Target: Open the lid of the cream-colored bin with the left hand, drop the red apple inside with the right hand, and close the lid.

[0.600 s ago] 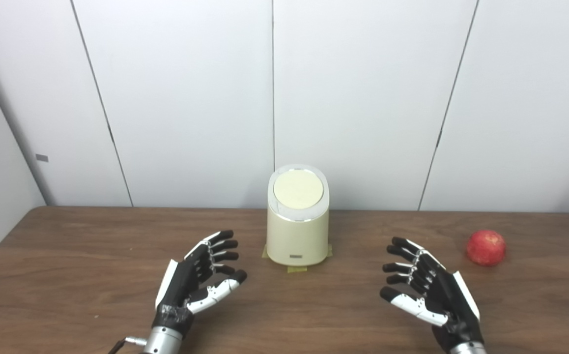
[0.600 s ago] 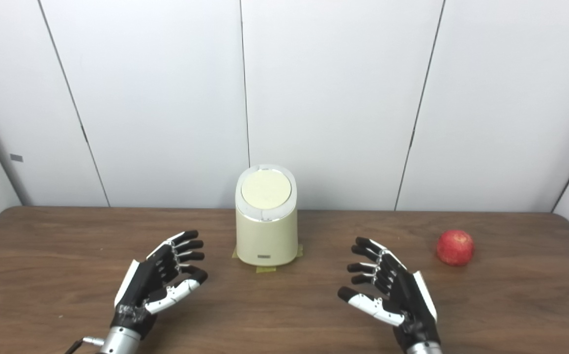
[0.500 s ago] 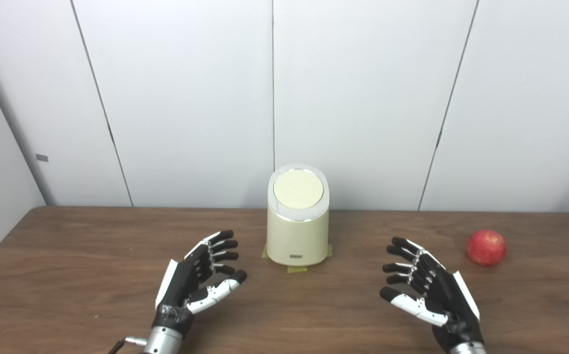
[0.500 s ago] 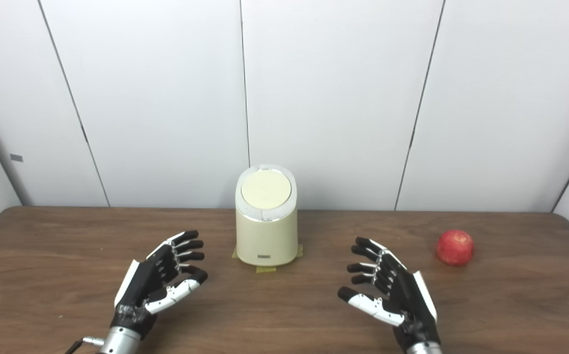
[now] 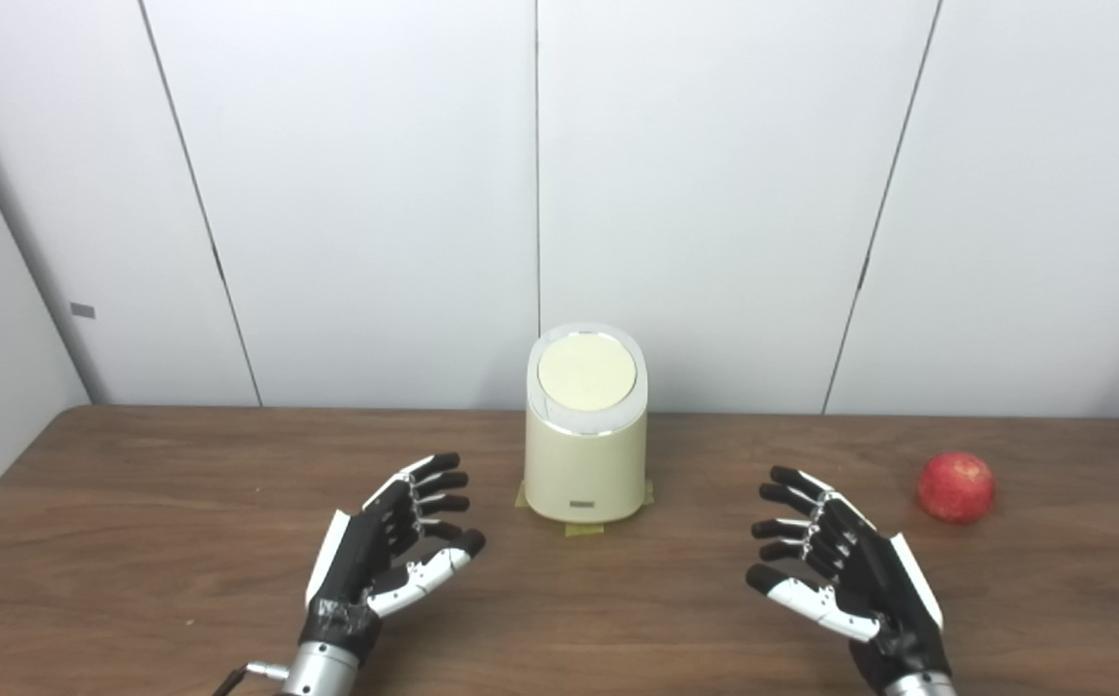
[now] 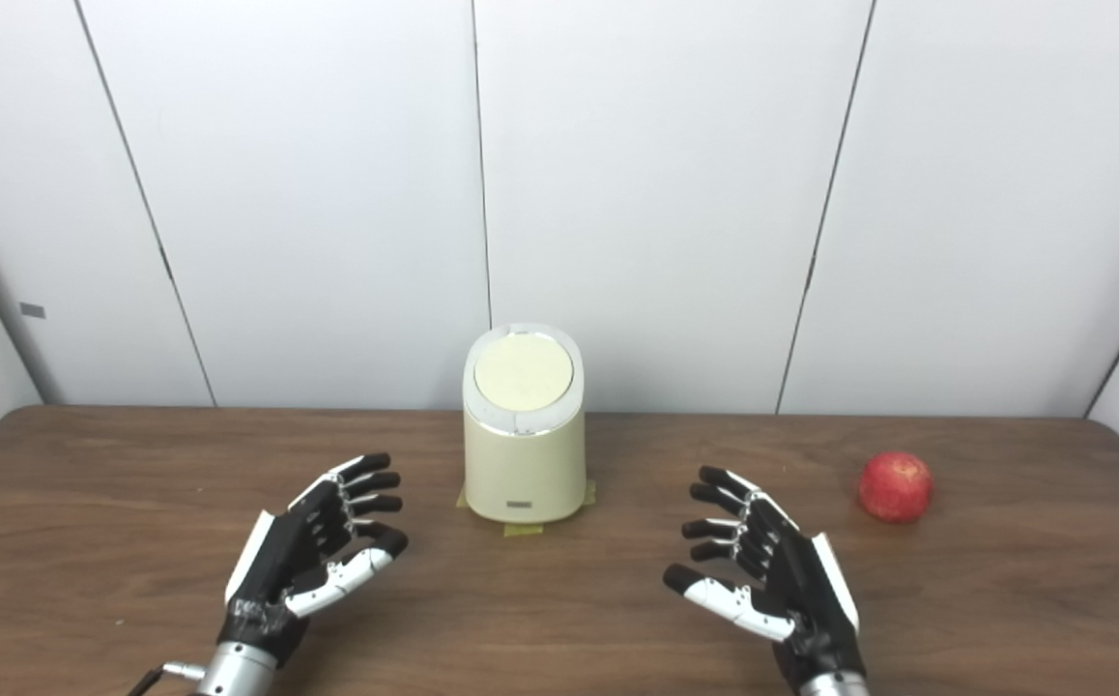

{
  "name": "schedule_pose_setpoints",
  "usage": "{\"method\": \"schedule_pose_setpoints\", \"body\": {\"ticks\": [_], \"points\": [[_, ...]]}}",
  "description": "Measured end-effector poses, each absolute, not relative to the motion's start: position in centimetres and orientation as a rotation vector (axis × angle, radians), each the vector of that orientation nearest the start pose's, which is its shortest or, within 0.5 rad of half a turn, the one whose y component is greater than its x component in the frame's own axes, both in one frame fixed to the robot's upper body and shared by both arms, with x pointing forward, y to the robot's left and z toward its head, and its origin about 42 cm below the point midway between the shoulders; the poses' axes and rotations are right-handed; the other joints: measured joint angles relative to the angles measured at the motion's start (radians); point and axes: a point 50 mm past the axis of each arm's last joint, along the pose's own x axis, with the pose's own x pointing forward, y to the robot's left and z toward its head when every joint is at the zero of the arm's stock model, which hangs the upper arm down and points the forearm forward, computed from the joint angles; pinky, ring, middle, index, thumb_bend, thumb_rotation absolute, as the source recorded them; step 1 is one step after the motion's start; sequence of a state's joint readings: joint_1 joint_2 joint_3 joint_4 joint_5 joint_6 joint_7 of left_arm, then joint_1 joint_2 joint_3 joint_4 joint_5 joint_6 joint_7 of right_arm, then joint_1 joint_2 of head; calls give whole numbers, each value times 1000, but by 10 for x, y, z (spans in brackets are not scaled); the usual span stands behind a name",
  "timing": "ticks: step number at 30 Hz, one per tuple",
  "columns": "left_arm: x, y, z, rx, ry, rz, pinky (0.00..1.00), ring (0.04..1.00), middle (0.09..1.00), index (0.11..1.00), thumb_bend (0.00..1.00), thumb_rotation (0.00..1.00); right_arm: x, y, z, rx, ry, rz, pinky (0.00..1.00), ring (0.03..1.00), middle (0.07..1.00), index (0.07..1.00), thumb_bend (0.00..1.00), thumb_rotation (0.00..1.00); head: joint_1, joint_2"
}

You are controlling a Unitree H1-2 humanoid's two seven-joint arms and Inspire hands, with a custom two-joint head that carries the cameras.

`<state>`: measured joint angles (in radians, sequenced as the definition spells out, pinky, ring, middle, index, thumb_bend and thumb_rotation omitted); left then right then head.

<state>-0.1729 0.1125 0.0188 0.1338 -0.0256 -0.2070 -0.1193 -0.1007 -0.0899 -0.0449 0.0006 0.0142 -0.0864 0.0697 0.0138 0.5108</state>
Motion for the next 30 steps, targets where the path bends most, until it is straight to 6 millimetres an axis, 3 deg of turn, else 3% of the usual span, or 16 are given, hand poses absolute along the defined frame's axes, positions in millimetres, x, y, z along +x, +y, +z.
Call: {"method": "schedule_pose_setpoints", "body": {"ticks": [5,9,18,26,30], "points": [[339,236,127,107,-235,-116,786,886,935,972,750,352,318,-241,130,-82,-174,51,565,646,776,788,846,321,3,-5],[340,234,132,118,-234,-106,899,960,994,999,817,398,319,-241,131,-81,-178,50,565,653,774,785,854,319,8,-8],[379,222,189,173,-323,-99,962,965,988,1000,814,391,321,-240,132,-74,-182,53,583,655,772,782,843,301,12,-8],[398,214,197,225,-297,-32,944,973,980,1000,840,440,322,-241,130,-70,-175,52,580,654,769,783,847,300,15,-8],[413,211,212,234,-320,-11,979,994,996,1000,823,378,323,-240,131,-69,-179,54,580,662,771,782,839,294,14,-9]]}}
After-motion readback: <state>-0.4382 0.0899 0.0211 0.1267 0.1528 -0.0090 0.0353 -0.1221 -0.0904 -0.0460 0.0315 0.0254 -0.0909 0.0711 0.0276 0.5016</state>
